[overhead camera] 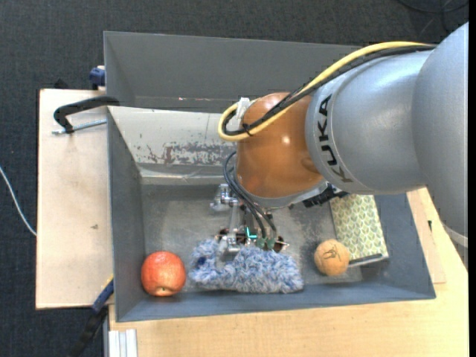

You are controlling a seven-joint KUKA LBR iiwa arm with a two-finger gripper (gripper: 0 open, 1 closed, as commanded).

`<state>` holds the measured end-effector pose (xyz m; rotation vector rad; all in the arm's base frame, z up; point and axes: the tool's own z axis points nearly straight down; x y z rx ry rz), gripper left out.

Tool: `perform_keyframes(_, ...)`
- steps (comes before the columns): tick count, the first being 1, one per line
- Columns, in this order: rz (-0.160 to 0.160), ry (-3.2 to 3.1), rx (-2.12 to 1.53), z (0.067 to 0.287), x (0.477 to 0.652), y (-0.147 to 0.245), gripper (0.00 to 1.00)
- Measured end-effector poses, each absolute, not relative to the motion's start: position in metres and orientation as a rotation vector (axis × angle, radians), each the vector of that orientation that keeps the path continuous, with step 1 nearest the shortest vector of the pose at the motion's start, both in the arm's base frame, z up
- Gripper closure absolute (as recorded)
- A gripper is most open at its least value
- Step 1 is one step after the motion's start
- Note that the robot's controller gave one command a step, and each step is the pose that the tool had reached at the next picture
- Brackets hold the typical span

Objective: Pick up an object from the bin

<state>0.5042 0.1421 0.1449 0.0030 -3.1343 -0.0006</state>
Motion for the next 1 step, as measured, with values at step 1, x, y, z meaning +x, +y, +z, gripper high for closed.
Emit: perform_keyframes(1,-0.002,-3.140,0.001,0.1483,0.5057,0.1415,0.00)
